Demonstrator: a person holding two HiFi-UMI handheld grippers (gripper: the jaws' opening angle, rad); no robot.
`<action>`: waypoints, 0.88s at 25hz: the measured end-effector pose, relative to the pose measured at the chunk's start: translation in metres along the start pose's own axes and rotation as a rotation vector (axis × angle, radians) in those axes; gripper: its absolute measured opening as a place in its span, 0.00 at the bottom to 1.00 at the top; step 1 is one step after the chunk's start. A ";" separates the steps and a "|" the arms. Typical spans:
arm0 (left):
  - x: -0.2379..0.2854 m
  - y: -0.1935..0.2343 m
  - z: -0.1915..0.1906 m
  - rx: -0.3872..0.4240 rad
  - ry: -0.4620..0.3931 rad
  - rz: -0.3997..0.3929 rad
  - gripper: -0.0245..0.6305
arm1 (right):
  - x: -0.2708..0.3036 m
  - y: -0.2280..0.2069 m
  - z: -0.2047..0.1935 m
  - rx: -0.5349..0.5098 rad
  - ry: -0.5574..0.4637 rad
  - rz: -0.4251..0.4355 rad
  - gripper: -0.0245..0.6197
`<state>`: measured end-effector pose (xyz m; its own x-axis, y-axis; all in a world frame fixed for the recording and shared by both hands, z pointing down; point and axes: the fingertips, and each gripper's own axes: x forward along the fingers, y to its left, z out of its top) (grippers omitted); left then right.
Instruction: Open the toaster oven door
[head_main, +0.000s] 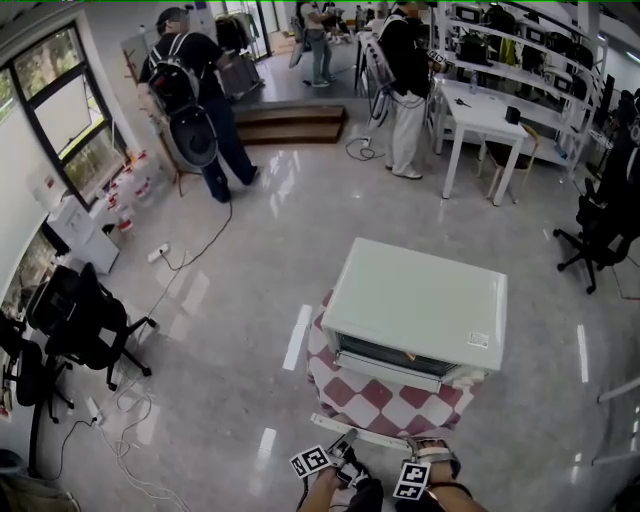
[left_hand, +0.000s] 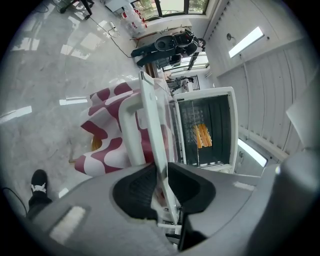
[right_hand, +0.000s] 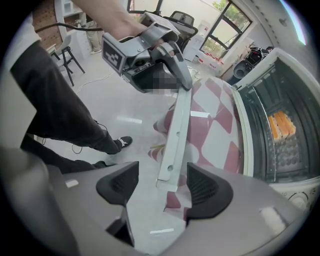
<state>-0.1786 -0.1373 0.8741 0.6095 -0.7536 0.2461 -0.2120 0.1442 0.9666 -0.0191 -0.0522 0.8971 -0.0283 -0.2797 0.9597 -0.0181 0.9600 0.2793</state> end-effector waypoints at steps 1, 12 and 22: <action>-0.001 0.000 0.000 0.003 -0.006 0.009 0.14 | 0.000 0.001 0.000 0.000 -0.004 0.003 0.48; -0.061 0.006 -0.024 0.066 -0.064 0.169 0.15 | -0.014 0.029 0.003 -0.005 -0.086 0.131 0.48; -0.077 -0.091 -0.054 0.323 -0.173 0.146 0.15 | -0.073 -0.008 0.011 0.262 -0.330 0.114 0.48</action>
<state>-0.1649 -0.0583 0.7708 0.4233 -0.8412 0.3365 -0.5331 0.0690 0.8432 -0.0278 -0.0392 0.8247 -0.3624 -0.2012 0.9101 -0.2485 0.9619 0.1137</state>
